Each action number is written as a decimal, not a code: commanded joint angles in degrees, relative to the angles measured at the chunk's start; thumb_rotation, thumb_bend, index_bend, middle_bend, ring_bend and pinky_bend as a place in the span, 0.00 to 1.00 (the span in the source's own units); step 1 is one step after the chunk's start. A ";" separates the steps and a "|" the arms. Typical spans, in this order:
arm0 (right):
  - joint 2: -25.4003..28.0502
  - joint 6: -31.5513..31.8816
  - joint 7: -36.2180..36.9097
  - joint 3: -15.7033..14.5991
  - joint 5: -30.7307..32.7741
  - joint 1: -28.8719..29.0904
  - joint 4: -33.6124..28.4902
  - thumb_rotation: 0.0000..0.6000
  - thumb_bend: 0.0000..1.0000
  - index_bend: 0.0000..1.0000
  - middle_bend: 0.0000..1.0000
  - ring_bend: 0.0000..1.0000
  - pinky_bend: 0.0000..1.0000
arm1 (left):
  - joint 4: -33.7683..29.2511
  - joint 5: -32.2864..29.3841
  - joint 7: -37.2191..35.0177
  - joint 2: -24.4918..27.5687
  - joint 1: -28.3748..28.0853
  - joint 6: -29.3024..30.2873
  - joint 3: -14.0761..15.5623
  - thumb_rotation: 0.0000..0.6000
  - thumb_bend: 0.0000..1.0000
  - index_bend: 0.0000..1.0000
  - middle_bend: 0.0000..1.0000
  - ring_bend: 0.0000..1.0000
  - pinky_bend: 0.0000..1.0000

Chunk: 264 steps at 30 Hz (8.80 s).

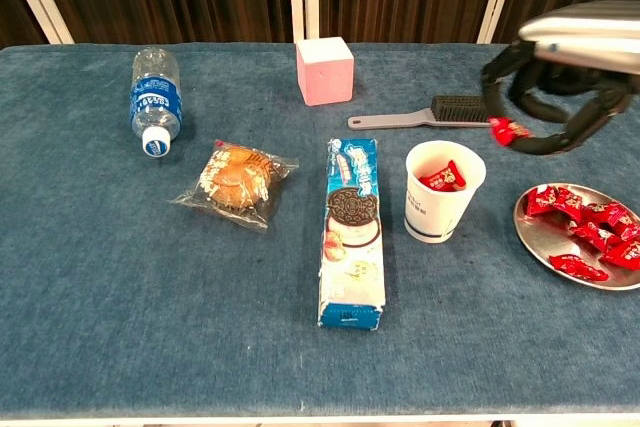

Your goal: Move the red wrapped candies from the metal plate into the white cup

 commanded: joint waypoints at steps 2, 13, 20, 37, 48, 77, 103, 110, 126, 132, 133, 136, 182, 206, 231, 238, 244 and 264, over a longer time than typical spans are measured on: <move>-3.69 -2.15 -1.14 0.92 1.05 2.14 0.78 1.00 0.52 0.60 0.86 1.00 1.00 | 0.32 -0.11 -0.23 0.01 0.01 -0.03 -0.08 1.00 0.02 0.09 0.01 0.00 0.00; -5.26 -2.10 -2.85 0.01 1.97 2.48 1.27 1.00 0.51 0.43 0.86 1.00 1.00 | 1.18 -0.27 -0.97 -0.39 -0.04 -0.37 -0.05 1.00 0.02 0.09 0.01 0.00 0.00; -1.44 3.82 -1.98 -0.88 2.20 -1.55 0.16 1.00 0.50 0.42 0.86 1.00 1.00 | 1.54 -0.19 -1.36 -0.59 -0.05 -0.33 -0.06 1.00 0.02 0.09 0.01 0.00 0.00; -0.59 -1.04 -6.97 -5.09 10.58 -5.19 8.60 1.00 0.42 0.48 0.86 1.00 1.00 | 1.26 0.27 -0.97 -0.81 -0.05 -0.06 0.11 1.00 0.02 0.09 0.01 0.00 0.00; -4.11 -5.32 -8.12 -4.39 11.58 -2.65 12.20 1.00 0.42 0.49 0.86 1.00 1.00 | 0.54 0.01 -0.29 -0.41 0.10 -0.08 0.13 1.00 0.02 0.09 0.01 0.00 0.00; -1.98 -4.27 -7.81 -3.33 12.44 -2.16 8.28 1.00 0.54 0.67 0.86 1.00 1.00 | 1.50 -0.43 -0.99 -0.85 0.11 -0.53 0.11 1.00 0.02 0.09 0.01 0.00 0.00; -3.71 -4.35 -1.39 0.50 3.54 4.39 -0.51 1.00 0.54 0.54 0.86 1.00 1.00 | 1.57 -0.72 -0.54 -0.73 0.21 -0.22 -0.19 1.00 0.02 0.09 0.01 0.00 0.00; -2.03 -1.08 -0.73 -0.01 2.28 2.82 -1.36 1.00 0.50 0.49 0.86 1.00 1.00 | 1.53 -0.55 -0.29 -0.66 -0.09 -0.38 -0.33 1.00 0.02 0.09 0.01 0.00 0.00; -0.65 -1.40 -6.78 -4.84 6.83 -1.86 6.99 1.00 0.44 0.53 0.86 1.00 1.00 | 1.23 0.04 -0.17 -1.03 -0.57 -0.67 -0.21 1.00 0.02 0.09 0.01 0.00 0.00; -3.52 -3.59 -6.07 -5.51 7.13 -1.64 11.01 1.00 0.44 0.54 0.86 1.00 1.00 | 0.83 -0.04 0.11 -0.70 -0.27 -0.27 -0.13 1.00 0.02 0.09 0.01 0.00 0.00; -3.90 -3.78 -5.99 -5.54 6.92 -1.52 11.60 1.00 0.44 0.54 0.86 1.00 1.00 | 0.74 -0.05 0.12 -0.63 -0.20 -0.17 -0.12 1.00 0.02 0.09 0.01 0.00 0.00; -5.12 -3.84 -6.14 -5.44 6.22 -1.22 13.28 1.00 0.44 0.54 0.86 1.00 1.00 | 0.49 -0.14 0.23 -0.40 -0.01 0.01 -0.08 1.00 0.02 0.09 0.01 0.00 0.00; -0.99 0.47 3.80 1.37 2.11 1.58 1.96 1.00 0.48 0.63 0.86 1.00 1.00 | 0.94 0.01 -0.69 -0.31 0.24 0.43 -0.18 1.00 0.02 0.09 0.01 0.00 0.00; -0.06 3.80 3.66 -2.10 1.01 -1.16 1.49 1.00 0.35 0.39 0.86 1.00 1.00 | 1.50 -0.06 -1.16 -0.61 0.41 0.44 -0.15 1.00 0.02 0.08 0.01 0.00 0.00; 0.13 -5.21 -1.96 -6.83 9.75 -4.73 9.45 1.00 0.33 0.48 0.86 1.00 1.00 | 0.96 0.31 -0.32 -1.08 0.21 0.35 0.04 1.00 0.02 0.08 0.01 0.00 0.00; -0.74 -7.07 -2.95 -6.91 10.05 -3.95 9.93 1.00 0.33 0.49 0.86 1.00 1.00 | 1.05 0.04 -0.52 -0.97 0.39 0.33 0.06 1.00 0.02 0.08 0.01 0.00 0.00; -1.18 -7.73 -3.10 -6.81 10.69 -3.81 10.39 1.00 0.38 0.50 0.86 1.00 1.00 | 1.28 -0.01 -0.69 -1.09 0.30 0.14 0.03 1.00 0.02 0.08 0.01 0.00 0.00; 1.23 -3.34 0.29 -4.18 8.20 -4.10 7.64 1.00 0.50 0.65 0.86 1.00 1.00 | 0.83 -0.05 -0.45 -0.61 0.28 0.21 -0.10 1.00 0.02 0.07 0.01 0.00 0.00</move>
